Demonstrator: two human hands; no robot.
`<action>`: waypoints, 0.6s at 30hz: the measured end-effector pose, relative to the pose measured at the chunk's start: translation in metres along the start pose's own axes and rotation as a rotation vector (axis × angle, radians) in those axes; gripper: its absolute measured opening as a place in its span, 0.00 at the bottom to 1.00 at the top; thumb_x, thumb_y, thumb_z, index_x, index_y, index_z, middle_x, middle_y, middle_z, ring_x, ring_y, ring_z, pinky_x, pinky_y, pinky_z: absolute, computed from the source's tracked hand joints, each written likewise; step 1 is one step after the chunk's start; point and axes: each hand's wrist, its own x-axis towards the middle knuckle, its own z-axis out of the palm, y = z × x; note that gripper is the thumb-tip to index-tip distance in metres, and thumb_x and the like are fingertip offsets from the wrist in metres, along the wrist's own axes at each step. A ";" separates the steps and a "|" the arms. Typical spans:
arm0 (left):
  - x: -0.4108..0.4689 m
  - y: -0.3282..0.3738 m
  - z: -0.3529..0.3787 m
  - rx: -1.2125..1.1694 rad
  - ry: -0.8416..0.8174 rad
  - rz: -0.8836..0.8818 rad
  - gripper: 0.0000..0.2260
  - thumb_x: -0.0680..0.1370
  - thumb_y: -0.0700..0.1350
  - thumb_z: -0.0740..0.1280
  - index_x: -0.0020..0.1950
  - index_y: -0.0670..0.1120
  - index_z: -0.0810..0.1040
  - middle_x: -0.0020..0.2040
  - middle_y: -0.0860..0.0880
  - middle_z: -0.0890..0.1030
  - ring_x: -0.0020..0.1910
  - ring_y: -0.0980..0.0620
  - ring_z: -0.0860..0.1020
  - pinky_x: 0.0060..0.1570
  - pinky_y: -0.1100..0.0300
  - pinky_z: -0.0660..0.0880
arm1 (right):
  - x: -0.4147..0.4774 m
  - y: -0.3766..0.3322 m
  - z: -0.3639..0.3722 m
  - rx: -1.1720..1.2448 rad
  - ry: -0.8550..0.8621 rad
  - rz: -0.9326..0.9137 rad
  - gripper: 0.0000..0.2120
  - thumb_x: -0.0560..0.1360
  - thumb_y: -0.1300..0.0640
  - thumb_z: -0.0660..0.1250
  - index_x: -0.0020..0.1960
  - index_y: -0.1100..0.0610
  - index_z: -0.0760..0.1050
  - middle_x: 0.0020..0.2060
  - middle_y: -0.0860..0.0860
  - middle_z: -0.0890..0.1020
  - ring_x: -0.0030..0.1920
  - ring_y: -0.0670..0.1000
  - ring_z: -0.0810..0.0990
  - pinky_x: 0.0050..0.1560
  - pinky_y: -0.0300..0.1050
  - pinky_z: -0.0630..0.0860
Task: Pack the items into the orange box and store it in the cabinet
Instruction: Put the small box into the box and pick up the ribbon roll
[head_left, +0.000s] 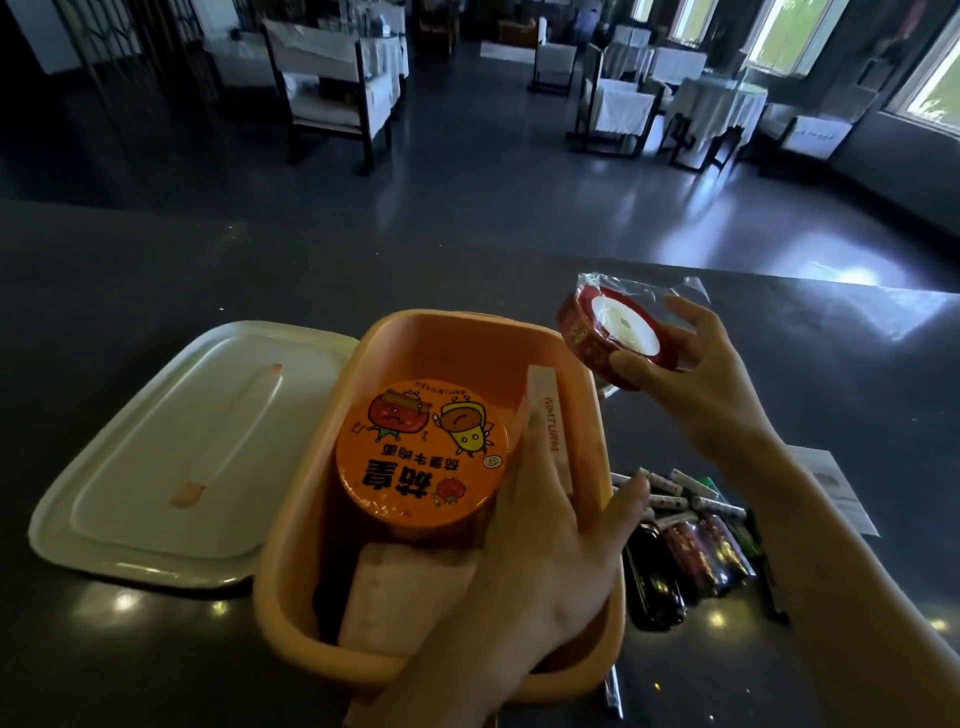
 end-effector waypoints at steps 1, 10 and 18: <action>-0.002 -0.003 -0.001 0.013 -0.007 -0.001 0.46 0.56 0.79 0.51 0.68 0.67 0.33 0.75 0.58 0.54 0.72 0.55 0.56 0.68 0.53 0.55 | 0.001 -0.001 0.000 0.002 0.003 -0.004 0.43 0.59 0.45 0.72 0.70 0.51 0.59 0.63 0.53 0.74 0.56 0.49 0.74 0.39 0.30 0.74; -0.016 0.003 -0.025 0.030 -0.161 0.080 0.38 0.63 0.76 0.53 0.69 0.70 0.42 0.59 0.77 0.61 0.64 0.67 0.63 0.59 0.65 0.62 | -0.003 -0.006 -0.004 -0.049 -0.011 -0.033 0.43 0.58 0.46 0.73 0.70 0.50 0.60 0.57 0.47 0.73 0.52 0.44 0.74 0.36 0.27 0.72; -0.019 -0.018 -0.111 0.245 0.245 0.242 0.33 0.68 0.73 0.53 0.70 0.65 0.53 0.65 0.65 0.69 0.63 0.64 0.68 0.59 0.58 0.70 | -0.004 -0.011 0.004 -0.367 -0.071 -0.073 0.45 0.52 0.34 0.73 0.65 0.42 0.61 0.57 0.45 0.73 0.58 0.51 0.73 0.58 0.52 0.73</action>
